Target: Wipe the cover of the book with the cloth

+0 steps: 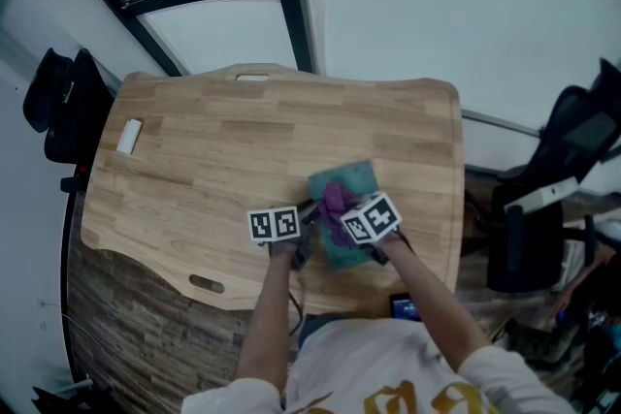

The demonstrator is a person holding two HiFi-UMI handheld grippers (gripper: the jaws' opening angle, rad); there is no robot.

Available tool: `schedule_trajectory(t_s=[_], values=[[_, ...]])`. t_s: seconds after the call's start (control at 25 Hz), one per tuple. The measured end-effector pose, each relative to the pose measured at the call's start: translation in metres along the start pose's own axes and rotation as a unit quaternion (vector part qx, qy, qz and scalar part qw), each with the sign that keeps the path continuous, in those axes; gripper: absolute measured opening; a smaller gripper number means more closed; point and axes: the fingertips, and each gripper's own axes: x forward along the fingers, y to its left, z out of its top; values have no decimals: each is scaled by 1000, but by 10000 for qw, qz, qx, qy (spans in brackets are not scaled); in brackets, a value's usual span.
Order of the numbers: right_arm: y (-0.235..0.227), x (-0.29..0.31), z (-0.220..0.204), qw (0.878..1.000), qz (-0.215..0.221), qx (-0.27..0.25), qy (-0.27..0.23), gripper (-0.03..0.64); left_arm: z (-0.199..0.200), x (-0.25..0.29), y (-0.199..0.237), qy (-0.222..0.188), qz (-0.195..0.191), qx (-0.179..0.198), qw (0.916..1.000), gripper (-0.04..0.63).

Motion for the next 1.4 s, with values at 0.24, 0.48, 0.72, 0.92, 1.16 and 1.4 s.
schedule_trajectory(t_s=[0.24,0.48,0.72,0.92,1.16,1.4], values=[[8,2,-6,10000,65,-30,51,32,0,0,0,-18,6,26,10000,129],[18,3,-13,9995,234,-77,173,32,0,-1,1,-24,16,29,10000,129],[25,3,-17,9989,390,-51,267,32,0,0,0,-19,22,27,10000,129],[28,4,-19,9981,517,5,335,32,0,0,0,-21,17,40,10000,129],[34,4,-23,9967,680,84,434,32,1,-1,0,-22,8,30,10000,129],[42,4,-30,9947,850,113,559,32,0,0,1,-10,18,26,10000,129]])
